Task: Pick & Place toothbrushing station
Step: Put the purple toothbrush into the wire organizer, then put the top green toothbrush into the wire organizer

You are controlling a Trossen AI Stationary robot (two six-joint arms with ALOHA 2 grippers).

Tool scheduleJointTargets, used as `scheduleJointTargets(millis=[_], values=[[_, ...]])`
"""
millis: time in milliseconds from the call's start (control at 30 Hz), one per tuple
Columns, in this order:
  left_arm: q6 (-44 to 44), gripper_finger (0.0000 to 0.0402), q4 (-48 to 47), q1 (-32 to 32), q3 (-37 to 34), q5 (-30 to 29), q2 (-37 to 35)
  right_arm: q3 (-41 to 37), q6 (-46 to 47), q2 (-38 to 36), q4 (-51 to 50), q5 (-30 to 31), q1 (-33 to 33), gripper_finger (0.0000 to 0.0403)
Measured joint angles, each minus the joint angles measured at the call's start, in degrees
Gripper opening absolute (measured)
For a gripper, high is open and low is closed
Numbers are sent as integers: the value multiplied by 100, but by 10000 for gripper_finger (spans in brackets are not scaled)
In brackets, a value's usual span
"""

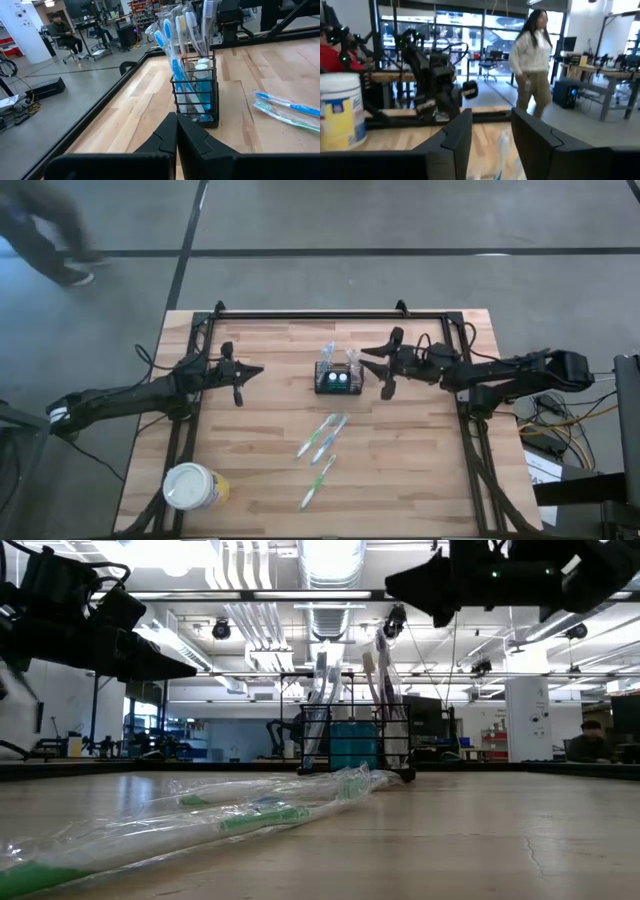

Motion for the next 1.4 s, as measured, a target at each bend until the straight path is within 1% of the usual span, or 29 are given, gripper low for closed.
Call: scheduleJointTargets(millis=[67,200,300,367,467,633,700,1067,1167,1300,1333,1400], values=[[1,7,0,0,2,2,0,166,-56,54,-170,0,-2,112],[3,7,0,0,0,1,0,572,-233,319,-858,-59,3,63],[9,7,0,0,-1,2,0,864,-317,617,-1109,-314,1,28],[11,7,0,0,0,1,0,1018,-375,819,-1198,-401,3,14],[11,7,-1,0,0,1,0,1214,-420,1061,-1236,-478,1,9],[14,7,-5,1,0,1,0,1591,-530,1296,-2181,-472,-2,8],[14,7,-24,0,0,-1,0,1680,-528,1359,-2342,-469,-2,8],[14,7,-55,2,0,2,0,1538,-443,1131,-2517,-166,4,8],[14,7,-55,1,-1,2,0,1544,-492,945,-2517,-166,38,8],[13,7,-87,0,0,2,0,1536,-577,402,-2503,-177,116,8],[11,7,-107,0,-1,2,0,1507,-580,224,-2510,-224,116,8],[14,7,-121,1,1,2,2,1410,-591,-185,-2511,-519,107,8]])
